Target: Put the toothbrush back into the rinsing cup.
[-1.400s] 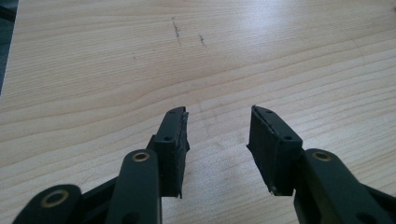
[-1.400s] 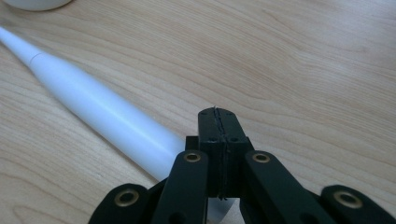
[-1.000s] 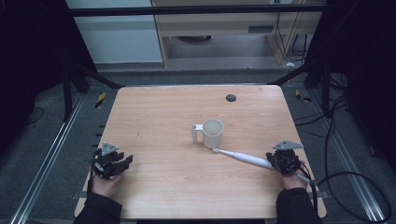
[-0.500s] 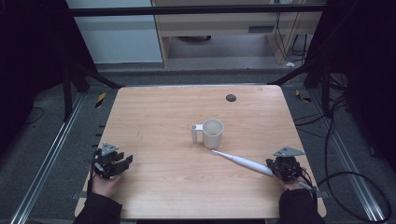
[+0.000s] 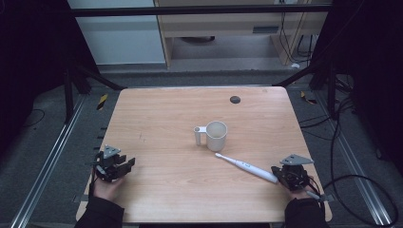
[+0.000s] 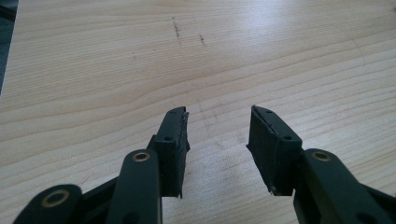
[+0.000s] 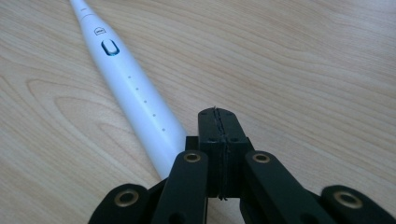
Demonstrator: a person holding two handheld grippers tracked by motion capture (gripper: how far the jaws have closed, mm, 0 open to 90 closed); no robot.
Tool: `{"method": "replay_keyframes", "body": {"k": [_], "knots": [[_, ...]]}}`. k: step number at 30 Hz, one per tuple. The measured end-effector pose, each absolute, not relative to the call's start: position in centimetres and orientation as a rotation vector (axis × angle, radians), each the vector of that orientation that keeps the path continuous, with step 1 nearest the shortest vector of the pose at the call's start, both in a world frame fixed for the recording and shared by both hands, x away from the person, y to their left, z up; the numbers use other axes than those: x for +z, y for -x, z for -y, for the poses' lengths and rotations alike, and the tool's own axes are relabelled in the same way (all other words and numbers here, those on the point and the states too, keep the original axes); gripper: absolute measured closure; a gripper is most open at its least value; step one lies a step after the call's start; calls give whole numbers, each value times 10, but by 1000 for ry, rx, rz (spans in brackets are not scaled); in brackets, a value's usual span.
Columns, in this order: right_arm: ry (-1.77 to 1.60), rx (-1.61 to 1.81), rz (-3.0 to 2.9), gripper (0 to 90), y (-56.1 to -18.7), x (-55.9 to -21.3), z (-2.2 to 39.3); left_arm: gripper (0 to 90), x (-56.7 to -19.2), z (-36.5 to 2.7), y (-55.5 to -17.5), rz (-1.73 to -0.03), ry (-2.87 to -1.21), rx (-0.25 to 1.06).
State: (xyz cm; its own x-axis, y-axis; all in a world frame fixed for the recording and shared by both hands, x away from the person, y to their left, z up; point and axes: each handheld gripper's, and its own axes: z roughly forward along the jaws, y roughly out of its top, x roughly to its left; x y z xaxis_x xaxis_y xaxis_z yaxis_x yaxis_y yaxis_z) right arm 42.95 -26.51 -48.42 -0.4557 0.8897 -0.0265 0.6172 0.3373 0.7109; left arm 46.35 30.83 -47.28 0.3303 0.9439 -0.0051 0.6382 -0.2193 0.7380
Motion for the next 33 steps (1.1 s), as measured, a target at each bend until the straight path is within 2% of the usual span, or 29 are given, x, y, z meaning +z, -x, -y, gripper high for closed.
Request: {"method": "replay_keyframes", "body": {"k": [20, 33], "knots": [[-1312, 926, -2218, 899, -410, -484, 260, 560, -472, -308, -463, -1386, -1952, 606], [-1307, 938, -2226, 898, -409, -483, 257, 560, -473, -308, -463, -1388, -1951, 606]]}}
